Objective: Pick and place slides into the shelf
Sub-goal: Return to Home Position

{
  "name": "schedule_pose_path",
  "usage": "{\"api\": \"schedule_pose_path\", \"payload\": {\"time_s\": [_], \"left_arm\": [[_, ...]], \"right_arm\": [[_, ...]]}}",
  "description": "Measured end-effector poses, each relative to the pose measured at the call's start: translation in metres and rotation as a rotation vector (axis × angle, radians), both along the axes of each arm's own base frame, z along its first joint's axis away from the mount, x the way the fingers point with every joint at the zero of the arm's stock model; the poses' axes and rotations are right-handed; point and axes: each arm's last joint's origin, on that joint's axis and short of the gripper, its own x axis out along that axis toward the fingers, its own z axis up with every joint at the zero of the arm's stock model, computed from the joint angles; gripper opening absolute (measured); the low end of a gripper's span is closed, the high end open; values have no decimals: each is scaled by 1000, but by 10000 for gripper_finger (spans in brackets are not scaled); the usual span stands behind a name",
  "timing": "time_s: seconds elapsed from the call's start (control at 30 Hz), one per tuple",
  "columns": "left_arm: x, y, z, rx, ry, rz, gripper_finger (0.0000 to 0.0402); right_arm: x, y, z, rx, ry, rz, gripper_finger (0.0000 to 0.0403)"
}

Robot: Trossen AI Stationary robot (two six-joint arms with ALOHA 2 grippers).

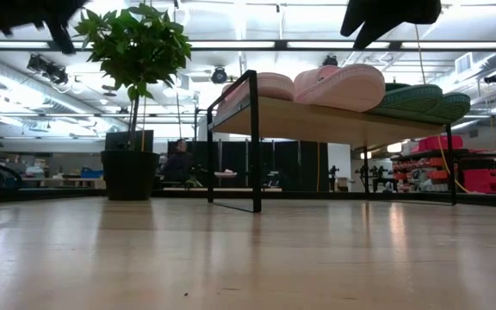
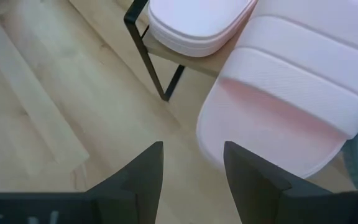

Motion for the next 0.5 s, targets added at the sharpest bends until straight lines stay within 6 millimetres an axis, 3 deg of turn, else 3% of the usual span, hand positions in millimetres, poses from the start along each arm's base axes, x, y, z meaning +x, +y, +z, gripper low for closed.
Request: {"api": "schedule_pose_path", "payload": {"time_s": [0.2, 0.5], "left_arm": [[7, -1, -29, -13, -121, -11, 5], [12, -3, -36, 24, -49, -79, 7]], "right_arm": [[0, 0, 0, 8, -5, -14, 175], [-5, -2, -3, 18, 76, 4, 158]]}}
